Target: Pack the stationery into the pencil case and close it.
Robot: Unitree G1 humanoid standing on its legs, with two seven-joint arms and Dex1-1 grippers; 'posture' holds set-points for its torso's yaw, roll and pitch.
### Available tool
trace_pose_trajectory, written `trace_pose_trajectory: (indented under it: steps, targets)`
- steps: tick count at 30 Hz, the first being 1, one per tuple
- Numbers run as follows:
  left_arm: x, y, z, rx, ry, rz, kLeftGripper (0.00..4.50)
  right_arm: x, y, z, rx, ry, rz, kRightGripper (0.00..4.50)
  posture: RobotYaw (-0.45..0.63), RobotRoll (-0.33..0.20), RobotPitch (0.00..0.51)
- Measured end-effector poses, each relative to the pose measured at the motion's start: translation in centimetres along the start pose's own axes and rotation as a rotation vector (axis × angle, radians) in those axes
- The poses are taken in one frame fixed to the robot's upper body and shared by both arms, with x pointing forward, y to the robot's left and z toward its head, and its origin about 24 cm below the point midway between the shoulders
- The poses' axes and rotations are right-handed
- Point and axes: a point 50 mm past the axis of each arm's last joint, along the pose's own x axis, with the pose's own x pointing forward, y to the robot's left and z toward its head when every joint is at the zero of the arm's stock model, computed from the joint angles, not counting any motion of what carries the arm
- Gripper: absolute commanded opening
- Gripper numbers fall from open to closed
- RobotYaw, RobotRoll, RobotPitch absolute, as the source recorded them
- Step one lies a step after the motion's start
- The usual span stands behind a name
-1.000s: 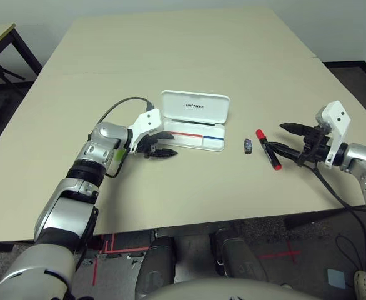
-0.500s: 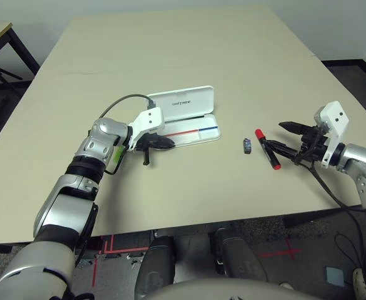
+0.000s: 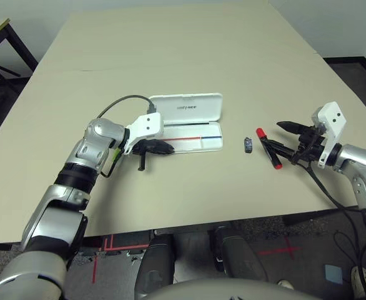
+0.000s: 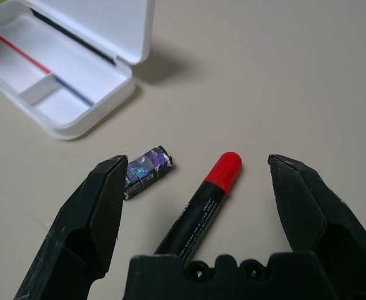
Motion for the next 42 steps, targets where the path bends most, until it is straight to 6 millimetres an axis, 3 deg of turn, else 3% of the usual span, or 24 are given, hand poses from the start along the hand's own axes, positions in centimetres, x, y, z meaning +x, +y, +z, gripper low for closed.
trace_pose_trajectory:
  steps: [5,19,32,35,42]
  targets:
    - [0.5,-2.0,0.0,-0.046,-0.020,0.005,0.03,0.2,0.1,-0.3,0.011,-0.002,0.002,4.50,-0.20,0.000,0.148]
    - [0.8,-4.3,-0.2,-0.086,-0.047,0.025,0.03,1.1,0.1,-0.5,0.007,0.002,0.027,4.50,-0.17,0.000,0.149]
    - [0.8,-3.8,-0.7,-0.026,-0.059,0.026,0.03,1.3,0.2,-0.6,0.010,0.001,0.030,4.50,-0.18,0.000,0.150]
    - [0.9,-3.8,-0.7,-0.018,-0.062,0.026,0.70,1.3,0.2,-0.6,0.010,0.001,0.030,4.50,-0.18,0.000,0.149]
    - [0.8,-3.8,-0.5,-0.016,-0.070,0.026,3.34,1.4,0.2,-0.7,0.012,0.000,0.030,4.50,-0.17,0.000,0.151]
